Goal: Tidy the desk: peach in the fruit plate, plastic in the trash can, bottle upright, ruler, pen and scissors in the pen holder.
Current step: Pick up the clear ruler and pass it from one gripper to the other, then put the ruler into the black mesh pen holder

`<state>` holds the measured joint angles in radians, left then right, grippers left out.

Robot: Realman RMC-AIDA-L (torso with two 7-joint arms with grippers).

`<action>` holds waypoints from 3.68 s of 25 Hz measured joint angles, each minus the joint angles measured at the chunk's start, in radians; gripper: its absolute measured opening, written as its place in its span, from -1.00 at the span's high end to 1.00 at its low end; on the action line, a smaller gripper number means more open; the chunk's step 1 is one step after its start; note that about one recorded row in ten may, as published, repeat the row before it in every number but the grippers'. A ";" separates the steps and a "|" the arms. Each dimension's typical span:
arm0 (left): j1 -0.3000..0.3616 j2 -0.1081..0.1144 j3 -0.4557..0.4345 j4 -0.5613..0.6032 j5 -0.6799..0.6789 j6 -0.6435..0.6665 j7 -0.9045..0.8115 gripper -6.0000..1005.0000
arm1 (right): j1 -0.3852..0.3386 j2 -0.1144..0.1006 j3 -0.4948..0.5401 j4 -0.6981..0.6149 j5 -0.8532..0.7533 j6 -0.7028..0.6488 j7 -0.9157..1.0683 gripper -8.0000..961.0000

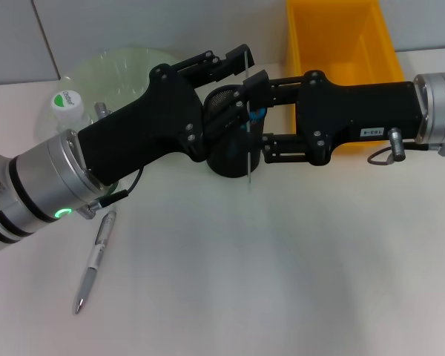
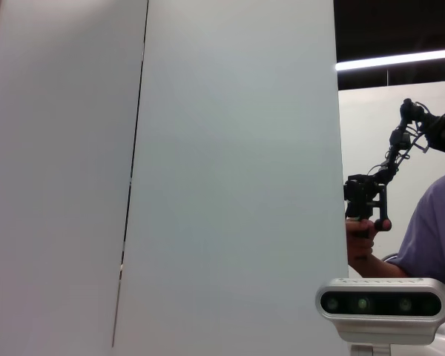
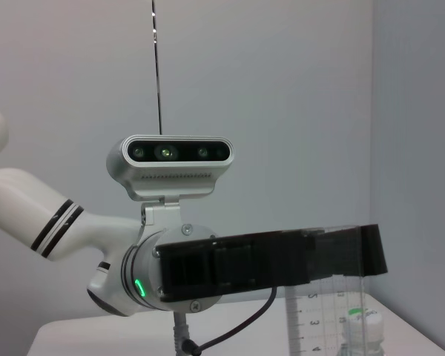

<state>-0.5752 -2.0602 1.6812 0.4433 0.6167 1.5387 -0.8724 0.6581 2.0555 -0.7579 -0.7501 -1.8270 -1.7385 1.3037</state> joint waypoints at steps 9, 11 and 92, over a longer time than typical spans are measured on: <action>-0.001 0.000 0.000 0.000 0.000 0.002 -0.003 0.16 | 0.000 0.001 -0.011 -0.013 0.000 -0.018 0.001 -0.13; -0.001 0.000 0.000 0.000 0.000 0.002 -0.004 0.16 | 0.000 0.000 -0.011 -0.013 0.000 -0.022 0.002 -0.13; 0.320 0.053 -0.110 -0.009 0.000 0.098 0.121 -0.59 | 0.050 0.032 -0.198 0.304 0.517 0.468 -0.452 0.17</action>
<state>-0.2549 -2.0068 1.5709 0.4346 0.6167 1.6362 -0.7518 0.7085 2.0877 -0.9557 -0.4459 -1.3097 -1.2704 0.8517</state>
